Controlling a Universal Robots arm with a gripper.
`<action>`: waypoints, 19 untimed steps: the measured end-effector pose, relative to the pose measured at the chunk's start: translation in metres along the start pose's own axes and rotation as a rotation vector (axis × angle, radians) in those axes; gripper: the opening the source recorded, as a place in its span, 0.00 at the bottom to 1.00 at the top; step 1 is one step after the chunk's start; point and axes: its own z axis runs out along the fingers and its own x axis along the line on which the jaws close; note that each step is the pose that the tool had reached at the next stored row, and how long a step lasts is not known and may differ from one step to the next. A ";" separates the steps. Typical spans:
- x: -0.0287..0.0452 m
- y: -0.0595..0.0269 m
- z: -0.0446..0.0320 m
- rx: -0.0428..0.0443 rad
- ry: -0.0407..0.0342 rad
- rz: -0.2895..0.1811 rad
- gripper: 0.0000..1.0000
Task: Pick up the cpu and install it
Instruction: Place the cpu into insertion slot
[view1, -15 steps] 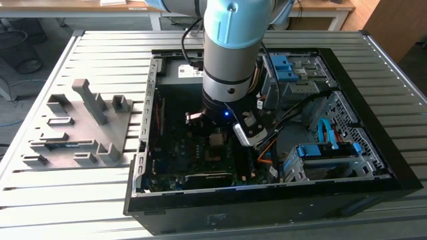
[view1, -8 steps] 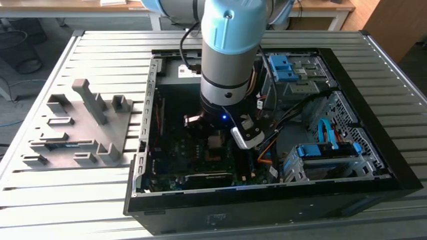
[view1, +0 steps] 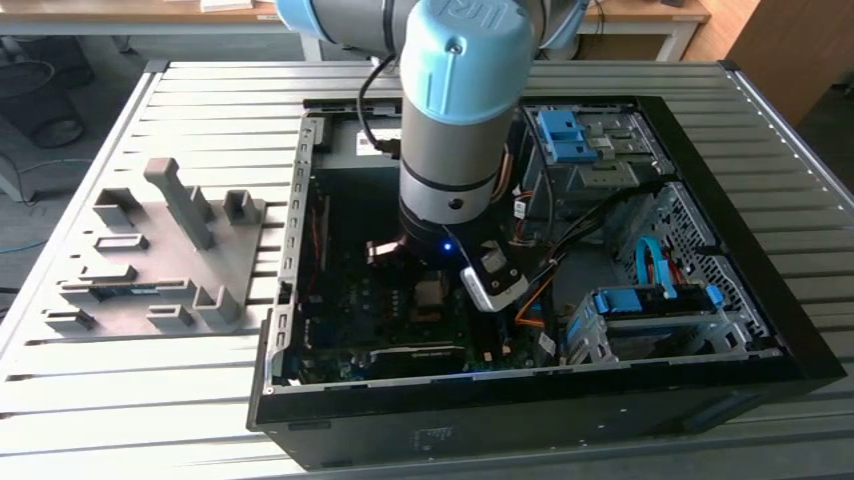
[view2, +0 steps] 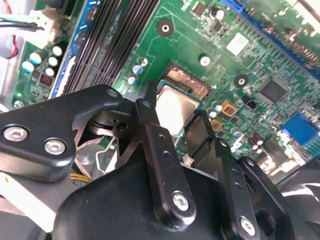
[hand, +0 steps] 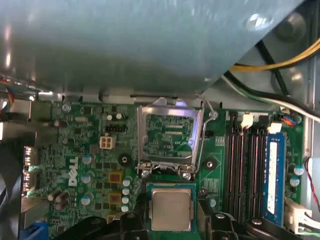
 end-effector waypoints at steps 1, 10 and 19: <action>0.0003 -0.0009 0.0005 0.0004 0.0000 0.000 0.47; 0.0028 -0.0039 0.0103 0.0026 0.0001 0.000 0.47; 0.0034 -0.0066 0.0125 0.0024 -0.0001 0.009 0.47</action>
